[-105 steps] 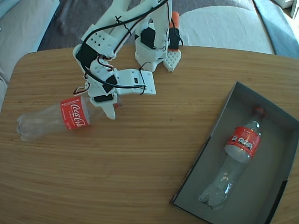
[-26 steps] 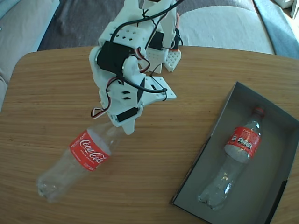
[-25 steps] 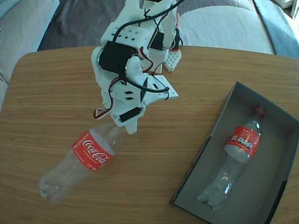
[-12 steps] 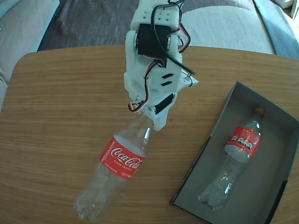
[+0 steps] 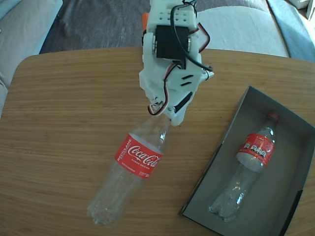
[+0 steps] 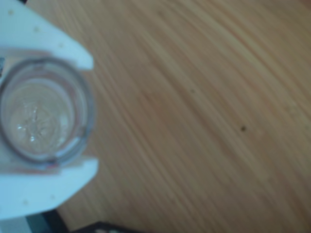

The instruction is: Grasp the bottles and put them in the box.

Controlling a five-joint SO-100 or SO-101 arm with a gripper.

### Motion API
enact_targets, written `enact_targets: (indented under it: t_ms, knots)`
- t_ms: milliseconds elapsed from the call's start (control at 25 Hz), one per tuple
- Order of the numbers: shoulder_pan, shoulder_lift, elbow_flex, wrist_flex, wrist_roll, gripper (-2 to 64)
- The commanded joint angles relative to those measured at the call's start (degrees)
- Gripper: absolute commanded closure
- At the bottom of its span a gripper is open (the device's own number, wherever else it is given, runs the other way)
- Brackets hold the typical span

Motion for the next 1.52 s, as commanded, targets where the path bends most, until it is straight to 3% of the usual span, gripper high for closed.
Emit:
enact_targets:
  t_ms: [0, 320, 1160, 1480]
  knots:
    - [-0.3, 2.3, -0.7, -0.1, 0.3, 61.4]
    - [-0.3, 2.3, -1.0, -0.4, 0.0, 61.4]
    - [-11.1, 2.3, -14.0, -0.5, 0.7, 61.4]
    - [-12.0, 2.3, -20.9, -3.2, 3.3, 61.7]
